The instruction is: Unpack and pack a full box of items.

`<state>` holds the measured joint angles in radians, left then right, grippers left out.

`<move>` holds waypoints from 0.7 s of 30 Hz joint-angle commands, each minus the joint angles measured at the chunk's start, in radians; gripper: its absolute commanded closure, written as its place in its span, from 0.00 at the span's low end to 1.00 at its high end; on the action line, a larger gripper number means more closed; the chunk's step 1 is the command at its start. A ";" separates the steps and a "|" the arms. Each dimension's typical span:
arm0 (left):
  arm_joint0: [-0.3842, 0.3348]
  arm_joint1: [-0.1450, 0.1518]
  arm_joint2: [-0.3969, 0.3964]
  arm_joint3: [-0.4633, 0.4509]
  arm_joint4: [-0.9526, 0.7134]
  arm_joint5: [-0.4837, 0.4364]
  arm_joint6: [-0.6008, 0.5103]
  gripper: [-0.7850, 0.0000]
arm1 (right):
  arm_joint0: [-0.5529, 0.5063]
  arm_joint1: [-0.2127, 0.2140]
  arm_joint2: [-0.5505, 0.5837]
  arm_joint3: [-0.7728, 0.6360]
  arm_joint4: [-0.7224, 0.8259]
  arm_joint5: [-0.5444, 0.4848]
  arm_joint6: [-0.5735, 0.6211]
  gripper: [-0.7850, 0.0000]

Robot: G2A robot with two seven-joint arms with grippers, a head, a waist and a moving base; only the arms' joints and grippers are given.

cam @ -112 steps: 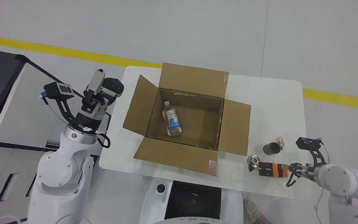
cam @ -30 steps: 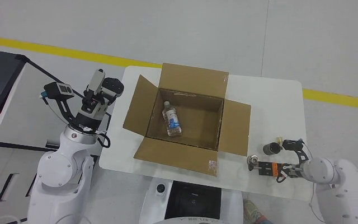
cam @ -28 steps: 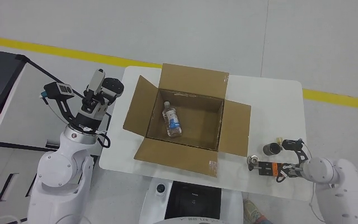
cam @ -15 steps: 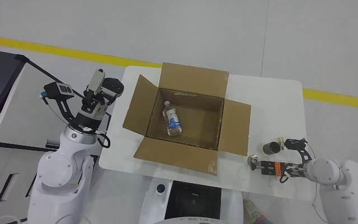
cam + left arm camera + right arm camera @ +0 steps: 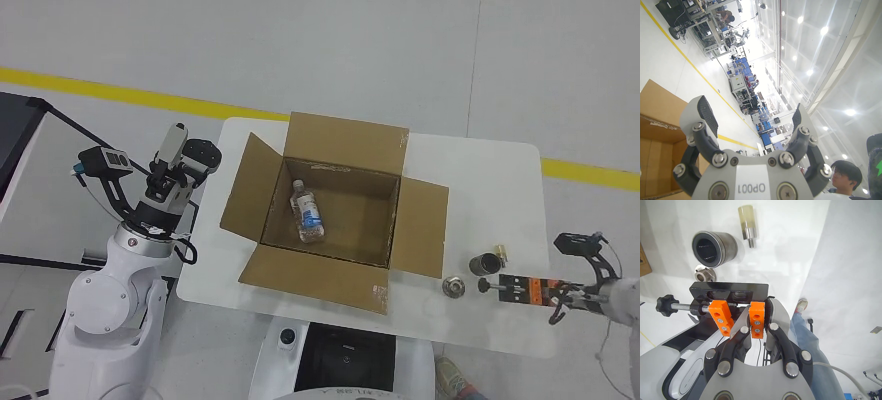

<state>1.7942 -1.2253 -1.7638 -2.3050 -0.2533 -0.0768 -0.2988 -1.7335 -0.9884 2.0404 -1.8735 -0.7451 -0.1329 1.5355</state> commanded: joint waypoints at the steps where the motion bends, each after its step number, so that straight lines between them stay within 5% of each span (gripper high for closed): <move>1: 0.000 0.000 0.000 0.000 0.000 0.000 0.000 0.00 | 0.003 0.008 0.047 -0.030 0.065 0.001 0.000 1.00; 8: 0.000 0.000 0.000 0.000 0.000 0.000 0.000 0.00 | 0.091 0.048 -0.025 -0.114 0.304 0.023 0.000 1.00; 19: 0.000 0.000 0.000 0.000 0.000 0.000 0.000 0.00 | 0.409 0.019 -0.659 -0.151 0.312 0.227 -0.180 1.00; 21: 0.000 0.000 0.000 0.000 0.000 0.000 0.000 0.00 | 0.434 0.013 -0.704 -0.138 0.301 0.243 -0.197 1.00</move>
<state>1.7942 -1.2253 -1.7638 -2.3050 -0.2533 -0.0768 -0.2988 -1.3055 -0.9741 1.3552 -2.0149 -0.4416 0.1068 1.3414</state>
